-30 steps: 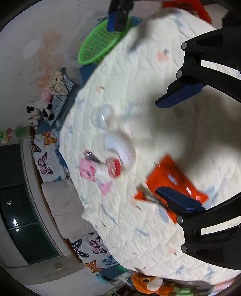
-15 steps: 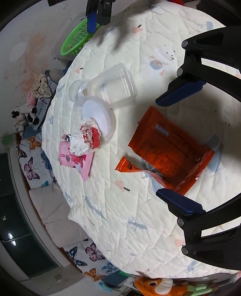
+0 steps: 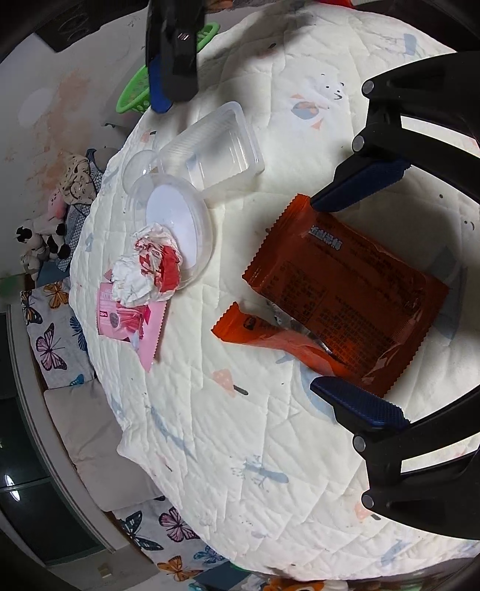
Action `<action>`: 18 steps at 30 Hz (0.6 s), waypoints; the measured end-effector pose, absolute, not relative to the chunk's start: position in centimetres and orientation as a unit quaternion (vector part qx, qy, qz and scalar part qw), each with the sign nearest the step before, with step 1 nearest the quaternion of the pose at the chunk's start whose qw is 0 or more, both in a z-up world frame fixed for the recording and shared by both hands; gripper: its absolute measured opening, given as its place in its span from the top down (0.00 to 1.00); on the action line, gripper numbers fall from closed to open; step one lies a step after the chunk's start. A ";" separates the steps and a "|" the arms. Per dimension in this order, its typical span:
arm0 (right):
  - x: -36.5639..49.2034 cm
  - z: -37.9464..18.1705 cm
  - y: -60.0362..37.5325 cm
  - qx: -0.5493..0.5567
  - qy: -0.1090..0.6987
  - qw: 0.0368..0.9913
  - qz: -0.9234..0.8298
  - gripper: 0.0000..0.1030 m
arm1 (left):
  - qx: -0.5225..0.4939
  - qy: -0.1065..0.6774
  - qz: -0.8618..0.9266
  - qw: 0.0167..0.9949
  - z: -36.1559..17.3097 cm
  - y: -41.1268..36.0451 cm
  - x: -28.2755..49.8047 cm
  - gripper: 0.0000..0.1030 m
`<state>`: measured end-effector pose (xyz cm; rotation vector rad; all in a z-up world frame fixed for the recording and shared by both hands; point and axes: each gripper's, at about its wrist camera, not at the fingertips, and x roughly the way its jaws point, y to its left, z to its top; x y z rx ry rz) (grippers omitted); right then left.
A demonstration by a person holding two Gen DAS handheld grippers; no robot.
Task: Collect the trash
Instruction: 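Grasp the crumpled white paper with the right gripper while the left grasps the orange snack wrapper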
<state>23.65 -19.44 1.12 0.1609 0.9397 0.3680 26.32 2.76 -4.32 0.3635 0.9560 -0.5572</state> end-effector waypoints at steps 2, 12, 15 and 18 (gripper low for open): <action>24.4 1.5 -18.9 0.071 0.445 0.875 0.175 0.23 | 0.168 0.451 -0.264 0.836 -4.5 2.8 26.4 0.15; 28.5 2.4 -15.3 0.017 0.424 0.884 0.197 0.27 | 0.136 0.448 -0.274 0.840 -4.8 3.3 26.7 0.22; 30.2 1.6 -14.4 0.012 0.433 0.878 0.202 0.30 | 0.127 0.448 -0.276 0.841 -4.7 3.5 26.8 0.22; 31.3 0.9 -13.8 0.007 0.440 0.874 0.206 0.33 | 0.116 0.450 -0.277 0.841 -4.7 3.7 26.9 0.22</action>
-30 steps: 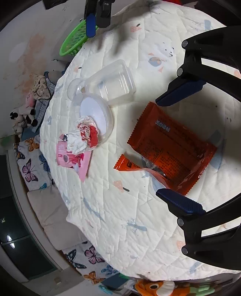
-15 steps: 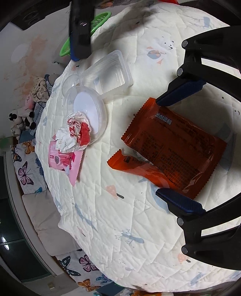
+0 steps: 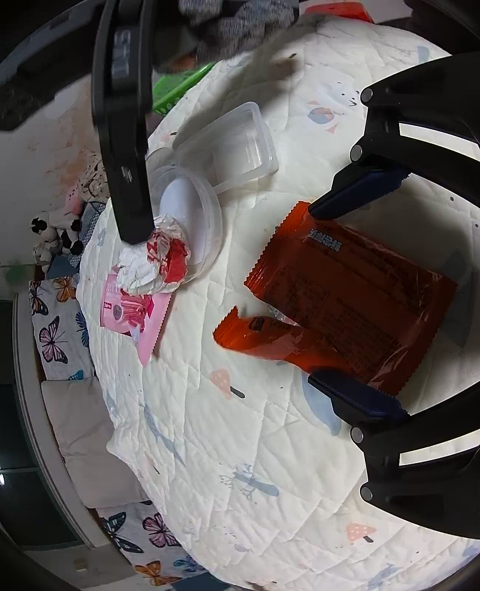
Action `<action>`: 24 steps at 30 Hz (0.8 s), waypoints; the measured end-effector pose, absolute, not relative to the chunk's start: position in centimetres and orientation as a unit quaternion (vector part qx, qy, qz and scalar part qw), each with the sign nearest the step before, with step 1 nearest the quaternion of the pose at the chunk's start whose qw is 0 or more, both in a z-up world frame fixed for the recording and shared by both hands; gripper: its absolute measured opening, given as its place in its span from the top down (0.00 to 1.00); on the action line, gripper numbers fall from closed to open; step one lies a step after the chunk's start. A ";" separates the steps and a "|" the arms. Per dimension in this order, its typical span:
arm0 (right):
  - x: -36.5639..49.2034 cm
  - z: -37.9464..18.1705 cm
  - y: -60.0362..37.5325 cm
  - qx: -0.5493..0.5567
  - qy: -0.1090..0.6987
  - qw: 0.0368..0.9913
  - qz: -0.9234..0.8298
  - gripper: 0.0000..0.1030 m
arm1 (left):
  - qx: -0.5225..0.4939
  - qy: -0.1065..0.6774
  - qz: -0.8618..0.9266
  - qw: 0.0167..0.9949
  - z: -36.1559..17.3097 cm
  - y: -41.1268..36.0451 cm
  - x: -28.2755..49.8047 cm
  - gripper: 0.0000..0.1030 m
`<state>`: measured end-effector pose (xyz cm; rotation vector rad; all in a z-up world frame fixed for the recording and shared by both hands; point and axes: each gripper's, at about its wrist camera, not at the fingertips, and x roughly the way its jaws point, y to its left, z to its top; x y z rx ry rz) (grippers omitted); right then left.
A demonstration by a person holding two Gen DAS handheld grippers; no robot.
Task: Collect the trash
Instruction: 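Grasp the crumpled white paper with the right gripper while the left grasps the orange snack wrapper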
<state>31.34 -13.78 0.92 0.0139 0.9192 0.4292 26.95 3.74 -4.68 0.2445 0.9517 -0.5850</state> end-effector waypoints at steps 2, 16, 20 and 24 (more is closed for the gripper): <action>32.3 0.3 -13.3 0.000 0.447 0.871 0.206 0.33 | 0.113 0.451 -0.278 0.841 -4.7 3.9 27.0 0.22; 32.2 -0.3 -13.8 0.012 0.448 0.868 0.212 0.56 | 0.107 0.449 -0.283 0.840 -4.5 3.4 26.9 0.44; 30.8 0.9 -15.0 0.040 0.435 0.872 0.221 0.57 | 0.102 0.445 -0.281 0.844 -4.1 3.0 26.6 0.55; 29.1 2.4 -16.1 0.066 0.417 0.876 0.233 0.57 | 0.089 0.446 -0.281 0.845 -3.8 3.3 26.2 0.67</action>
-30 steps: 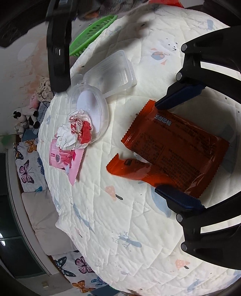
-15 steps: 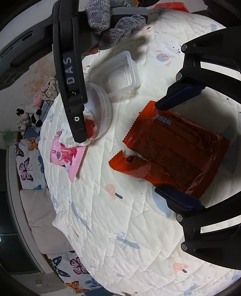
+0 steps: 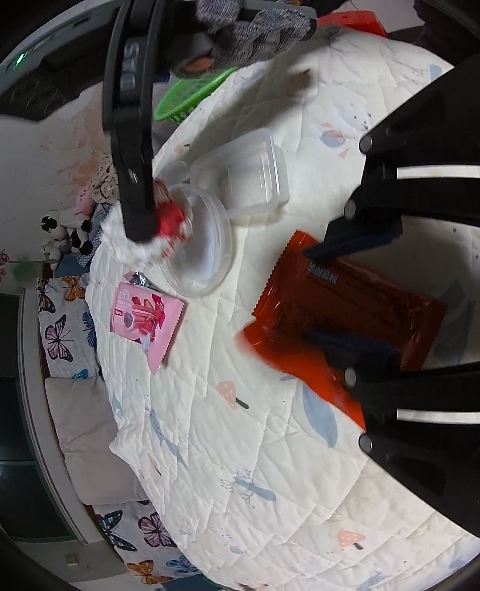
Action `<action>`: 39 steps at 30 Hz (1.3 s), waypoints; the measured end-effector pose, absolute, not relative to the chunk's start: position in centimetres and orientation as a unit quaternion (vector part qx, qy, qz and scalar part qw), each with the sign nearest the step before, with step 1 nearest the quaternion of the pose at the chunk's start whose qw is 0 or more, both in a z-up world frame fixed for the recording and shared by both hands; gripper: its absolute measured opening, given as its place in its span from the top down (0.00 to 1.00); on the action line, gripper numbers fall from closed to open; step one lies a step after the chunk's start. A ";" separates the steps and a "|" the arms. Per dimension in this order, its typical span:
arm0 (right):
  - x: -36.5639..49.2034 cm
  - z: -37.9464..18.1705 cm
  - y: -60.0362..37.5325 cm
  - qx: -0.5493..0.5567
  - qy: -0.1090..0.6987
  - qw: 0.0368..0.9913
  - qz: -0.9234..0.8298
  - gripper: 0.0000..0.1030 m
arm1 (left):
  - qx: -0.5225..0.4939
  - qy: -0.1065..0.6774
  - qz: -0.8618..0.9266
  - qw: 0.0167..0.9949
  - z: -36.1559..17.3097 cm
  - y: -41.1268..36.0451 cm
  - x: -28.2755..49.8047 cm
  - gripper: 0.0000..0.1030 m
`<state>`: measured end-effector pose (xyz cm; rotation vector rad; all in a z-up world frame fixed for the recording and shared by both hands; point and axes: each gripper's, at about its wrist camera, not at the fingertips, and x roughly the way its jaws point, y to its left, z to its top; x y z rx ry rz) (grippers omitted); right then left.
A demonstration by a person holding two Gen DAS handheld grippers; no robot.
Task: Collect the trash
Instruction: 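Grasp the crumpled white paper with the right gripper while the left grasps the orange snack wrapper, then drop the crumpled paper into the green basket while the left gripper drops the orange wrapper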
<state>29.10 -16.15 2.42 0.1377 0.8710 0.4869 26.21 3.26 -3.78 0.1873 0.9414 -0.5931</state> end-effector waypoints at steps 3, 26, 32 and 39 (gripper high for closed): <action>27.6 3.6 -17.0 0.076 0.403 0.880 0.239 0.57 | 0.091 0.445 -0.278 0.847 -3.6 3.3 25.7 0.67; 21.4 4.7 -25.1 0.118 0.391 0.892 0.193 0.56 | 0.133 0.465 -0.294 0.825 -4.7 3.0 28.0 0.10; 19.9 4.0 -28.6 0.128 0.395 0.897 0.153 0.56 | 0.145 0.461 -0.300 0.822 -5.5 2.1 27.5 0.11; 18.2 3.5 -32.4 0.144 0.392 0.902 0.109 0.56 | 0.138 0.454 -0.280 0.834 -5.0 2.0 27.2 0.40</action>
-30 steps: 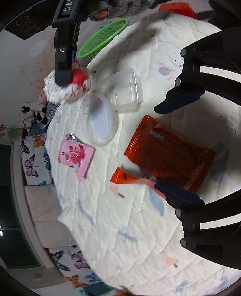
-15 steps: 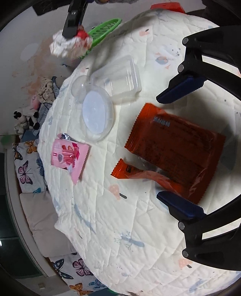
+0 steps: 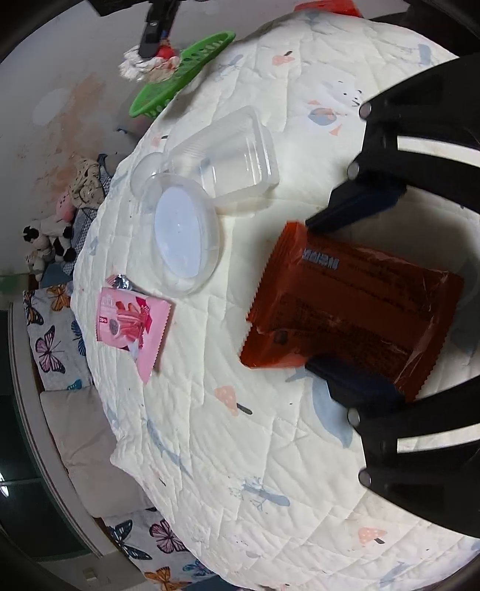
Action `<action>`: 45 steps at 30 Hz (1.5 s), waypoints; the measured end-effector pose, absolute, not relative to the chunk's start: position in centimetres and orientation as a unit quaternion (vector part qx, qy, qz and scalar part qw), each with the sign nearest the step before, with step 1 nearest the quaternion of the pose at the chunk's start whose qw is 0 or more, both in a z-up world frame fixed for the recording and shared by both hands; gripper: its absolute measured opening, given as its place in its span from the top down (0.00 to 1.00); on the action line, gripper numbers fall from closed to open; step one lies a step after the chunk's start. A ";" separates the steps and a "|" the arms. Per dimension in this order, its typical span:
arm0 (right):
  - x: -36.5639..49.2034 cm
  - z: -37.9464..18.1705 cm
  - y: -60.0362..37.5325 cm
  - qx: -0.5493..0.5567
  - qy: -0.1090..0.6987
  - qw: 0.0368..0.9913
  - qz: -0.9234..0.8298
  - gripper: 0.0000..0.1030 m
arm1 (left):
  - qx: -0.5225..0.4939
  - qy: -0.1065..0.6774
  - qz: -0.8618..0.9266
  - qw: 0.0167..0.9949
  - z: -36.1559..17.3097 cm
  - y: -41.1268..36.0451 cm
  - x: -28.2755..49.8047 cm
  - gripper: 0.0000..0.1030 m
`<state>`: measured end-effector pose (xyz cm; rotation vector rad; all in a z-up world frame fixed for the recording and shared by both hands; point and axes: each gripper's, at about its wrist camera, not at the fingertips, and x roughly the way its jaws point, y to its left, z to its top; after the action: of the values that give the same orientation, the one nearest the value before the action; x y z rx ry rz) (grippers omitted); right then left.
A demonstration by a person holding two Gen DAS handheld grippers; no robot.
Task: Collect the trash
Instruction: 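Drop the crumpled paper into the green basket while the left gripper drops the orange wrapper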
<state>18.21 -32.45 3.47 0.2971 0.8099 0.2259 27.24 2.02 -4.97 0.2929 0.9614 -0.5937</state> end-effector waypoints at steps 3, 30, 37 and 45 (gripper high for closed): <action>17.4 3.4 -33.8 0.149 0.389 0.904 0.096 0.56 | 0.138 0.451 -0.270 0.840 -4.7 2.1 27.0 0.50; 11.5 1.0 -47.0 0.181 0.381 0.906 -0.042 0.49 | 0.111 0.381 -0.337 0.854 4.5 -7.5 21.2 0.63; 9.7 0.7 -49.8 0.198 0.372 0.905 -0.053 0.37 | 0.115 0.370 -0.382 0.839 5.8 -15.0 20.7 0.63; 7.2 1.0 -51.4 0.208 0.362 0.907 -0.056 0.31 | 0.119 0.375 -0.426 0.815 5.8 -23.8 20.4 0.63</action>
<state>7.24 -51.43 1.03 0.4302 0.7483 -0.1156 20.37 -23.79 5.76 0.2531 0.7998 -0.9090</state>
